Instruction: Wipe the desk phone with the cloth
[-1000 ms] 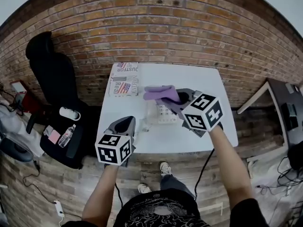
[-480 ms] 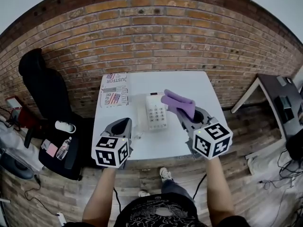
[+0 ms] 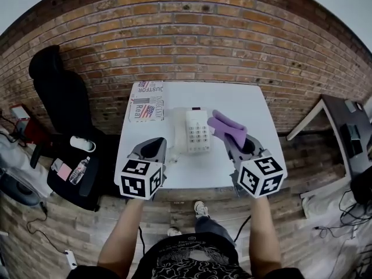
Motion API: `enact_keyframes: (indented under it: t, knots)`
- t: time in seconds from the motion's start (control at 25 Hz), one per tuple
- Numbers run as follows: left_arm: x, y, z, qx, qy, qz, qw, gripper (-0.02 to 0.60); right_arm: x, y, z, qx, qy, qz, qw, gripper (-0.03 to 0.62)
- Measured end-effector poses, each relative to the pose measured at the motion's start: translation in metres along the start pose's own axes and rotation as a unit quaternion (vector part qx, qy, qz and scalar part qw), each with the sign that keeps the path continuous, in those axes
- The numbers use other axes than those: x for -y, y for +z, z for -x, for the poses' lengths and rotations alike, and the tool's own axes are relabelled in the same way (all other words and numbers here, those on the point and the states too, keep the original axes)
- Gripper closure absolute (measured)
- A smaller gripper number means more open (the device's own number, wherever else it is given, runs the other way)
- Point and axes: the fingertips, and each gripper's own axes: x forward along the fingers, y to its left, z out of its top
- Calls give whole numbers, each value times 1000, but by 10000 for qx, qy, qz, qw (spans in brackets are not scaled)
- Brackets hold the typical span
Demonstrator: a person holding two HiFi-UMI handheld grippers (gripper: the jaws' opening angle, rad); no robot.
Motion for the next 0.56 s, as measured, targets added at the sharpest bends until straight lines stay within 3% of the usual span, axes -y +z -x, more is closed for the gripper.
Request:
enact_keyframes:
  t: [0.56]
  knots:
    - [-5,-4,6,16,-20,20,10000,575,-9,-4,-1,-6,6,-31,10000,551]
